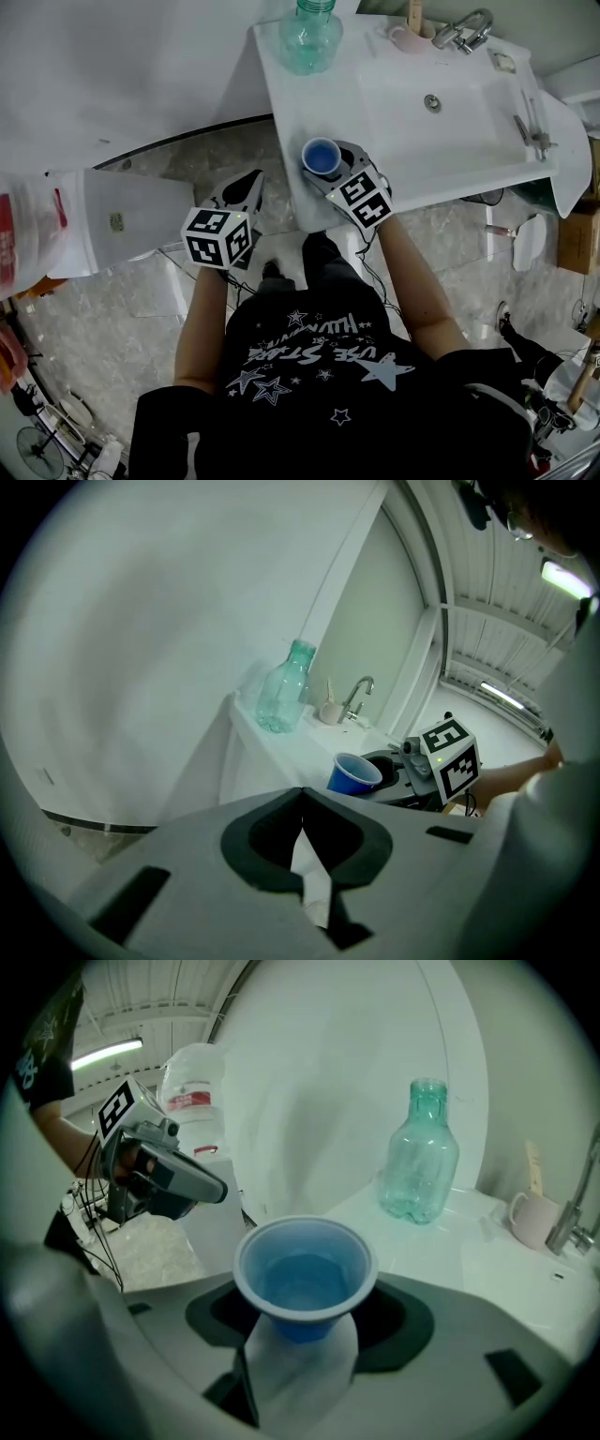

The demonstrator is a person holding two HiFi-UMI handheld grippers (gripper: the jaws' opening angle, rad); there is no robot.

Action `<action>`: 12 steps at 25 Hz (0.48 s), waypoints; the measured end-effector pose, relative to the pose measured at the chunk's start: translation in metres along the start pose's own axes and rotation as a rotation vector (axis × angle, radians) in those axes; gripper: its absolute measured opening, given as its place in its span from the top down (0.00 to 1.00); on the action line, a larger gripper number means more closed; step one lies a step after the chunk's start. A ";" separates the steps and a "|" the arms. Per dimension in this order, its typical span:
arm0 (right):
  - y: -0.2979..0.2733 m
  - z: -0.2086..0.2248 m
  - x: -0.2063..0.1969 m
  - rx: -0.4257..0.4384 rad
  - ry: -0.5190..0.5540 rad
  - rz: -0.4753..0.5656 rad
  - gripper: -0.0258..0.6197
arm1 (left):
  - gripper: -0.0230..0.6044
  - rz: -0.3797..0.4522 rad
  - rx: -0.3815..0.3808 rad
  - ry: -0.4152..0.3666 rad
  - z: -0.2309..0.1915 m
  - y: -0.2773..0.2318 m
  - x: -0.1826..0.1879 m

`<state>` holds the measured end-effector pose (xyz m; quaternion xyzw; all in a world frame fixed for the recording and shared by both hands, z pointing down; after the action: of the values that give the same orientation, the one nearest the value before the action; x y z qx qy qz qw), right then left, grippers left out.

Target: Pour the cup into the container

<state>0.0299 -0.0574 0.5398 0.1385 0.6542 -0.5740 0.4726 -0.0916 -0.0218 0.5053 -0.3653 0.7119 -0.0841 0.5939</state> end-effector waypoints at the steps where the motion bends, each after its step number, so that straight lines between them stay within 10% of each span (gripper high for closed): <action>1: 0.000 0.000 0.000 0.002 -0.003 -0.001 0.53 | 0.95 0.000 0.000 0.000 0.000 0.000 0.000; 12: 0.002 -0.001 -0.006 0.005 -0.018 -0.038 0.50 | 0.95 -0.008 -0.008 0.009 0.000 -0.001 -0.001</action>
<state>0.0341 -0.0536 0.5429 0.1219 0.6509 -0.5858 0.4672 -0.0906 -0.0219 0.5070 -0.3699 0.7136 -0.0853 0.5889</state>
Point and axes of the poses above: the fingertips, and each gripper's own axes: y backward along the fingers, z to its right, x out of its top, the point moved 2 cm from there along y, backward along the fingers, and after that the axes turned 9 degrees about x, right-handed, at the moved point
